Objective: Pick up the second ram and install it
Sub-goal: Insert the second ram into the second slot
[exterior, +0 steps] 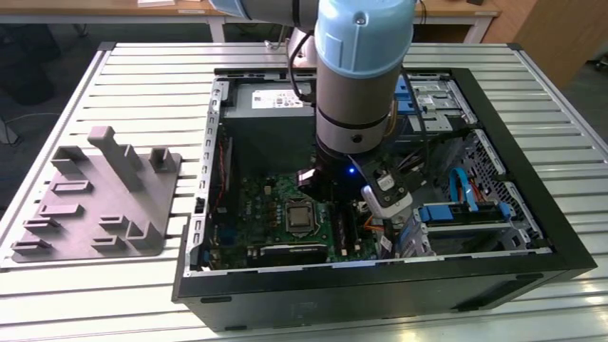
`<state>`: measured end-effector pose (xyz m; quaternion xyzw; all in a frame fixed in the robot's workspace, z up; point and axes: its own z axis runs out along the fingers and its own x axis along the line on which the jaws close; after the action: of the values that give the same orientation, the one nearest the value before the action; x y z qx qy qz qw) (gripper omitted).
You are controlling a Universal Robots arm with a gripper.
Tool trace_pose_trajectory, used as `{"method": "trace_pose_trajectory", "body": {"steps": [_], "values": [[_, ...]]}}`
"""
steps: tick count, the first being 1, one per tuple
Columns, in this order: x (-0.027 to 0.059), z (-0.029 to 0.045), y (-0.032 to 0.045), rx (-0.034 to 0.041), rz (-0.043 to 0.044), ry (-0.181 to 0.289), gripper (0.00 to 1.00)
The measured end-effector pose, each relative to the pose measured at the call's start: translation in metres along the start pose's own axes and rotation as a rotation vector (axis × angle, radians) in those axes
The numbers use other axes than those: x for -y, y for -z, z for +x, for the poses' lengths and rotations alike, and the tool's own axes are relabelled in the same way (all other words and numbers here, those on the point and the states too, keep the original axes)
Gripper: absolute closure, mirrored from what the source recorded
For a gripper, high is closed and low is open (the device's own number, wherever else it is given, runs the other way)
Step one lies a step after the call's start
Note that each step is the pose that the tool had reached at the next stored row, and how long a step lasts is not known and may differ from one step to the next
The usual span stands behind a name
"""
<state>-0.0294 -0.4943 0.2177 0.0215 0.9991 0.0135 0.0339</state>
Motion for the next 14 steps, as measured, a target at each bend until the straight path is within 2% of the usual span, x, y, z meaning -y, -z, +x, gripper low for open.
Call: {"method": "trace_pose_trajectory", "body": {"steps": [14], "values": [[0.0001, -0.0002, -0.0025, -0.0001, 0.0003, 0.000, 0.86]]}}
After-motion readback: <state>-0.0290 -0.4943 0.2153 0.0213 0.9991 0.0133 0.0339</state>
